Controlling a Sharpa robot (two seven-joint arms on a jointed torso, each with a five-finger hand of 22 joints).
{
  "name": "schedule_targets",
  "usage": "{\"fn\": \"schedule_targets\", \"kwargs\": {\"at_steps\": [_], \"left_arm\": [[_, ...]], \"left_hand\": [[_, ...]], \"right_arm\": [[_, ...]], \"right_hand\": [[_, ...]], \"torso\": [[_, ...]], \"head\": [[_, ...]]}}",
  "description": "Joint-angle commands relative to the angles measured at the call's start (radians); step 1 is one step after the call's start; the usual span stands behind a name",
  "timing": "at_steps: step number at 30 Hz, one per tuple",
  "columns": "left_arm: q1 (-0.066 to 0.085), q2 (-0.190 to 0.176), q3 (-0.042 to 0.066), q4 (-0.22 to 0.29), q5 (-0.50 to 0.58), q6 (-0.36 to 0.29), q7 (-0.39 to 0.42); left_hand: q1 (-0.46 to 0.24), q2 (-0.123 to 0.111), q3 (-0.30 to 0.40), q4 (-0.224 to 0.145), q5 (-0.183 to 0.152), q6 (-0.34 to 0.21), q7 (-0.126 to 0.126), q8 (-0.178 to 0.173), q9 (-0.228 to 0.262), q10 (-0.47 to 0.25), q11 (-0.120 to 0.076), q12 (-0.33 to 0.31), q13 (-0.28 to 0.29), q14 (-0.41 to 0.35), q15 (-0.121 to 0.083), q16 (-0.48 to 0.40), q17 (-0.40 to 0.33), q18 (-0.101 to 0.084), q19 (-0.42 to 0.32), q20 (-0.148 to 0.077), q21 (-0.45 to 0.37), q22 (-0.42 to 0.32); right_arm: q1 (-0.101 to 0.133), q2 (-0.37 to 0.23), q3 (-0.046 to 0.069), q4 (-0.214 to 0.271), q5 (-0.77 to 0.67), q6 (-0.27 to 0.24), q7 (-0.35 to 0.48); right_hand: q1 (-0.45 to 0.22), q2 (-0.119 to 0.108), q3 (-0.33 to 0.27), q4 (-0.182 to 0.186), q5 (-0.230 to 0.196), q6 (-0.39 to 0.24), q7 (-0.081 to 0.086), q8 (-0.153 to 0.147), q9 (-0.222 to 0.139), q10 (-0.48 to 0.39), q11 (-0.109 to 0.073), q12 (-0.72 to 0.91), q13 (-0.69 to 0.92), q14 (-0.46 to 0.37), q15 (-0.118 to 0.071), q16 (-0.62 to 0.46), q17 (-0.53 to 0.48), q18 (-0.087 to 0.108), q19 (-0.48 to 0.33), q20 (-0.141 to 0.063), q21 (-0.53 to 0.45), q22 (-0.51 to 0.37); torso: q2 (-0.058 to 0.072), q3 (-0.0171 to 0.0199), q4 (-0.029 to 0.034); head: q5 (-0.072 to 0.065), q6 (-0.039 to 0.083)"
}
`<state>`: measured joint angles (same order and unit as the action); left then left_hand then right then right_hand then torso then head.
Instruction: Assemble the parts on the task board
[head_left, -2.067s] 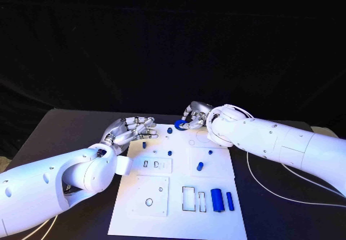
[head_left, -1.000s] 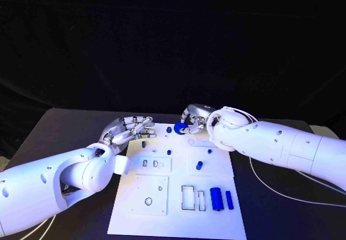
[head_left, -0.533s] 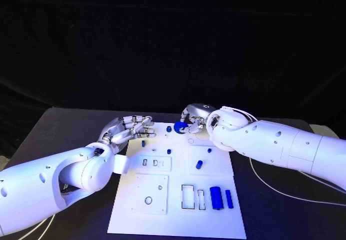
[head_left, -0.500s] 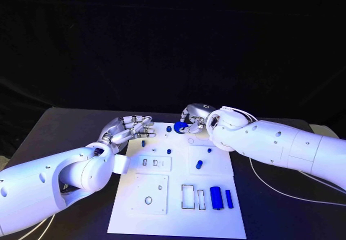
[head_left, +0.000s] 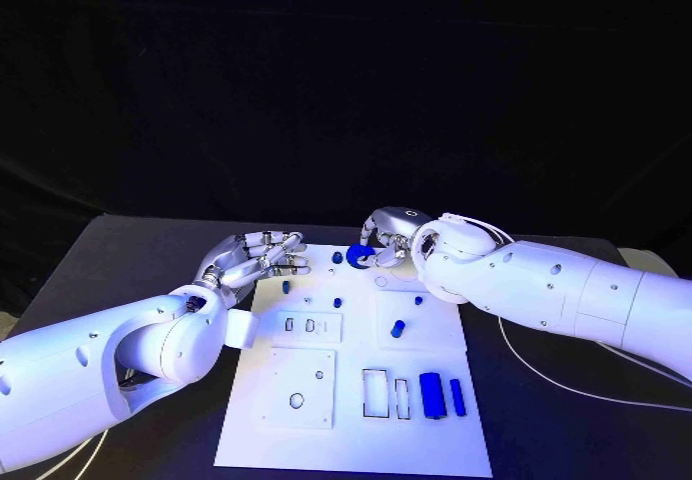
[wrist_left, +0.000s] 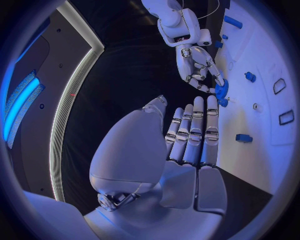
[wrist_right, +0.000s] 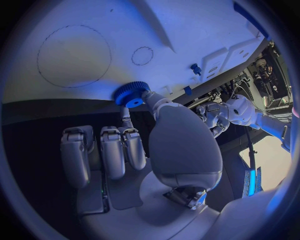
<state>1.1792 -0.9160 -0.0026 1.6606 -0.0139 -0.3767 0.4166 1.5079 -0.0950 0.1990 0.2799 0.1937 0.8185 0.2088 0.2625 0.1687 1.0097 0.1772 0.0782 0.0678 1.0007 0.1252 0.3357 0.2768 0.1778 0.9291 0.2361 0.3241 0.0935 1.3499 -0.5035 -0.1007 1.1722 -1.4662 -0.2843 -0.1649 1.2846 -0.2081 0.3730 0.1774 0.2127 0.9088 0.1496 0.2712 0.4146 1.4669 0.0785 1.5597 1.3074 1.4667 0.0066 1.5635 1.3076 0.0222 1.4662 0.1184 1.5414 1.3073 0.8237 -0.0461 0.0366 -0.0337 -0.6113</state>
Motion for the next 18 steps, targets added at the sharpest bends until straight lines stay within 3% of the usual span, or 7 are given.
{"fn": "schedule_targets", "kwargs": {"at_steps": [1, 10, 18], "left_arm": [[0.001, 0.001, 0.001, 0.002, -0.001, 0.002, 0.005], [0.001, 0.001, 0.001, -0.001, -0.002, -0.001, 0.006], [0.001, 0.001, 0.001, -0.003, -0.002, 0.0, 0.007]], "left_hand": [[-0.009, 0.001, 0.007, 0.001, -0.004, -0.007, 0.029, -0.004, -0.001, 0.0, 0.005, -0.002, -0.001, 0.001, 0.004, -0.005, 0.001, 0.006, 0.009, 0.001, 0.0, -0.002], [-0.008, 0.001, 0.008, 0.0, -0.004, -0.007, 0.029, -0.004, -0.002, 0.0, 0.005, -0.003, -0.001, 0.001, 0.004, -0.005, 0.002, 0.006, 0.009, 0.001, 0.0, -0.002], [-0.008, 0.0, 0.008, 0.0, -0.004, -0.007, 0.029, -0.004, -0.002, 0.0, 0.005, -0.003, -0.001, 0.001, 0.004, -0.005, 0.002, 0.006, 0.009, 0.001, 0.0, -0.002]], "right_arm": [[-0.009, -0.002, -0.006, 0.005, 0.004, -0.018, -0.002], [-0.01, -0.014, -0.006, 0.024, -0.008, -0.102, -0.015], [-0.01, -0.043, -0.003, 0.072, -0.026, -0.149, -0.024]], "right_hand": [[0.002, 0.014, 0.008, -0.001, 0.003, 0.012, -0.002, 0.008, 0.004, 0.098, -0.009, 0.006, 0.257, 0.1, -0.006, 0.003, 0.242, -0.014, 0.086, -0.01, 0.007, 0.237], [-0.002, 0.011, 0.009, 0.0, 0.002, 0.015, -0.003, 0.007, 0.006, 0.102, -0.012, 0.009, 0.261, 0.1, -0.009, 0.003, 0.243, -0.016, 0.091, -0.012, 0.012, 0.244], [-0.003, 0.008, 0.008, 0.0, -0.002, 0.015, -0.004, 0.006, 0.006, 0.102, -0.012, 0.01, 0.261, 0.1, -0.009, 0.003, 0.244, -0.017, 0.093, -0.013, 0.015, 0.247]], "torso": [[0.0, -0.0001, 0.001], [0.0, -0.0005, 0.0006], [-0.001, -0.0003, -0.0002]], "head": [[0.0, 0.0], [-0.001, 0.001], [0.002, 0.002]]}}
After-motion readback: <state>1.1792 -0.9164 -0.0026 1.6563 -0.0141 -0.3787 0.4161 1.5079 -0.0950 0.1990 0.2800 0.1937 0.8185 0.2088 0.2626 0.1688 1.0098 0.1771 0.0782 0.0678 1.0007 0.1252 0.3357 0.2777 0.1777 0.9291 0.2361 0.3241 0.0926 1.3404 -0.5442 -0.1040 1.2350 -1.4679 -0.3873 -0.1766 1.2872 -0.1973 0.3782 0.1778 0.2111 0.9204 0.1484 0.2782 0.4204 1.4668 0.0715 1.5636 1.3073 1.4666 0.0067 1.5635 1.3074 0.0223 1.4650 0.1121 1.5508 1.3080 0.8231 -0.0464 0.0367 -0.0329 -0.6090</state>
